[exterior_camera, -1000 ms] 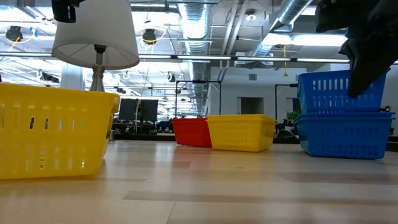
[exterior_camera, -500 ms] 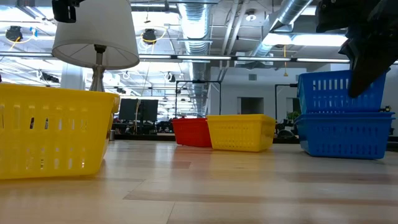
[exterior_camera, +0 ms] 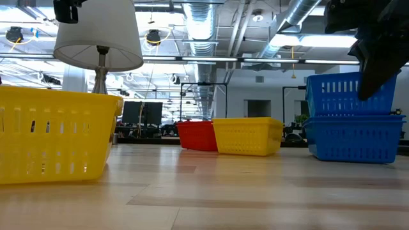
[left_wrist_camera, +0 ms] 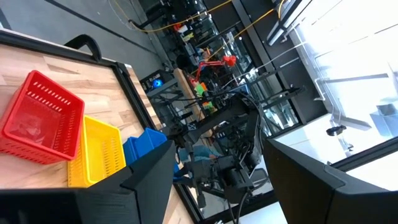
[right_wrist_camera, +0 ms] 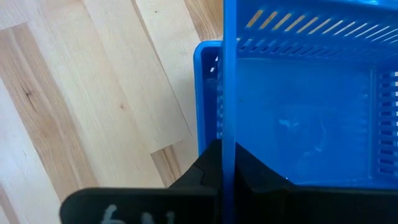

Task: Stack baskets by color
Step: Stack the blue bin on the blue bins, then stack the yellow bin on the yellow bins

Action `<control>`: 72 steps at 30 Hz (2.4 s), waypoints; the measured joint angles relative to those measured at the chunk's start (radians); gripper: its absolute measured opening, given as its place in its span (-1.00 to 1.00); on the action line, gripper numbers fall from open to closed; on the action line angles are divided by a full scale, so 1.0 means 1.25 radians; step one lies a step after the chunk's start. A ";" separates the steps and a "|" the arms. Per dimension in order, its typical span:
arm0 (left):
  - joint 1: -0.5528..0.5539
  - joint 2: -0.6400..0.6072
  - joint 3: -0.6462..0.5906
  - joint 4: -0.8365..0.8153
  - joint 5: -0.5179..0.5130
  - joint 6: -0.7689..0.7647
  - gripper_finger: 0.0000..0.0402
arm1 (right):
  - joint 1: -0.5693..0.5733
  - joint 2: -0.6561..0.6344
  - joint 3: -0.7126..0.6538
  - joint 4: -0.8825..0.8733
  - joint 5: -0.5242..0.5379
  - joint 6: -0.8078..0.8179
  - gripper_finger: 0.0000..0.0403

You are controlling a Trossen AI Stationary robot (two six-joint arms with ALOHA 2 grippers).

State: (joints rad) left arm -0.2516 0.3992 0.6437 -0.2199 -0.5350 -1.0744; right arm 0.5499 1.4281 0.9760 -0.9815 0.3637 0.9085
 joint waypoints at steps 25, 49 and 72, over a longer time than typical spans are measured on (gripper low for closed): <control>0.000 0.000 0.000 -0.020 -0.002 0.001 0.16 | 0.008 0.000 0.000 -0.017 -0.001 0.010 -0.72; 0.001 0.000 0.000 -0.030 0.002 0.004 0.16 | 0.008 0.000 0.000 -0.050 -0.001 0.021 -0.62; 0.001 0.000 0.000 -0.036 0.009 0.007 0.16 | -0.026 -0.020 0.103 -0.077 -0.019 -0.033 -0.18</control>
State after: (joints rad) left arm -0.2508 0.3992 0.6437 -0.2644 -0.5233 -1.0662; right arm 0.5175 1.4032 1.1050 -1.0775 0.3401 0.8668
